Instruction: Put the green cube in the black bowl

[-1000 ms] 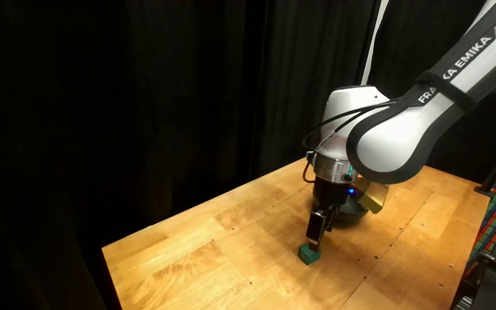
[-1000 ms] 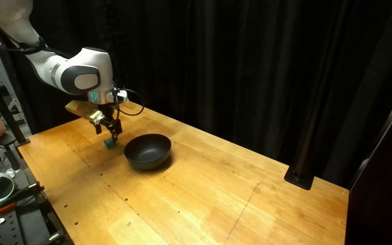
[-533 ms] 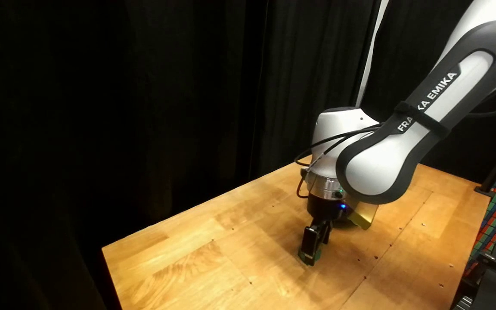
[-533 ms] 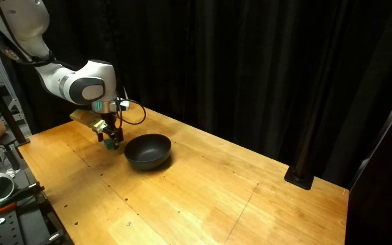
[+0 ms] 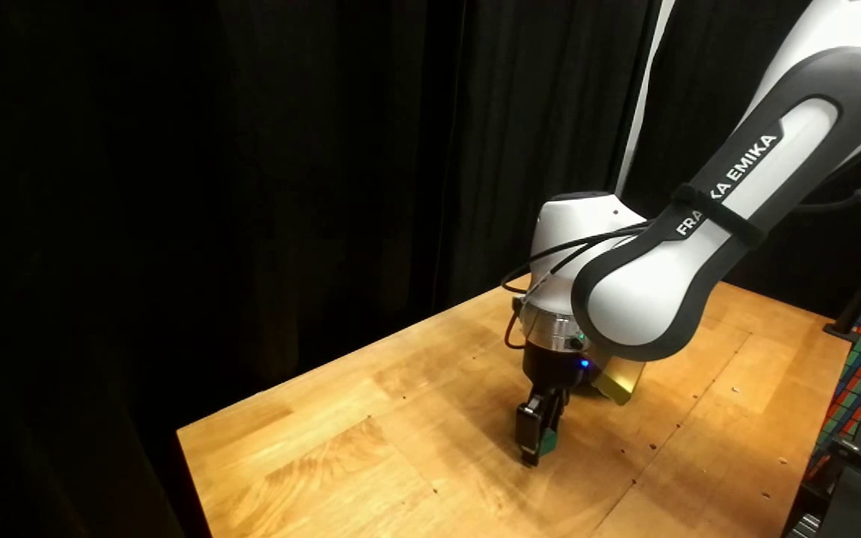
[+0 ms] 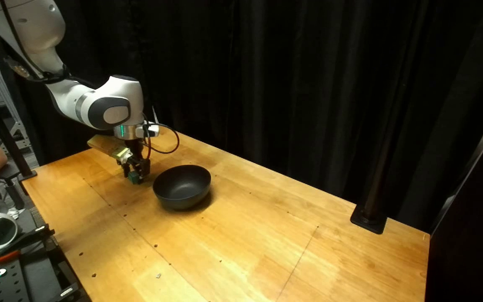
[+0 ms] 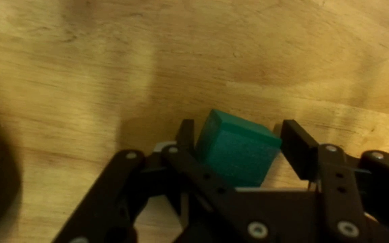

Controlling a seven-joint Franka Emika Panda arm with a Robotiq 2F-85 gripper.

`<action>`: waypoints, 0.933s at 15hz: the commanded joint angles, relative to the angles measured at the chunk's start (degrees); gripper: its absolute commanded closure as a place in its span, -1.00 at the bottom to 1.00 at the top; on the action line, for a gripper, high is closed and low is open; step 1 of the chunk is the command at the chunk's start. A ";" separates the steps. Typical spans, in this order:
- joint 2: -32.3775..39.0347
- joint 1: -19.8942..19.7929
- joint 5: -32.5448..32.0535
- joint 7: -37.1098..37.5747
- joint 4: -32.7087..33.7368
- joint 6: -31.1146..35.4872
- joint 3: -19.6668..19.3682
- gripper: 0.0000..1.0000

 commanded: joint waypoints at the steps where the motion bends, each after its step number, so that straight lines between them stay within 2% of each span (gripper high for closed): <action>1: -0.84 1.32 -1.12 2.22 -0.19 0.10 -1.10 0.29; 2: -2.63 1.01 -0.85 2.12 -1.35 -0.08 -0.73 0.46; 3: -4.85 0.59 -0.49 1.94 -2.33 -1.26 -0.30 0.50; 5: -9.51 0.16 -0.36 2.05 -4.48 -1.68 -0.22 0.53; 8: -16.13 0.50 -1.63 5.09 -6.36 -2.49 -2.28 0.53; 10: -19.04 1.54 -6.57 10.45 -6.18 -5.14 -6.08 0.53; 14: -21.10 -0.41 -16.74 20.83 -4.43 -9.71 -11.37 0.53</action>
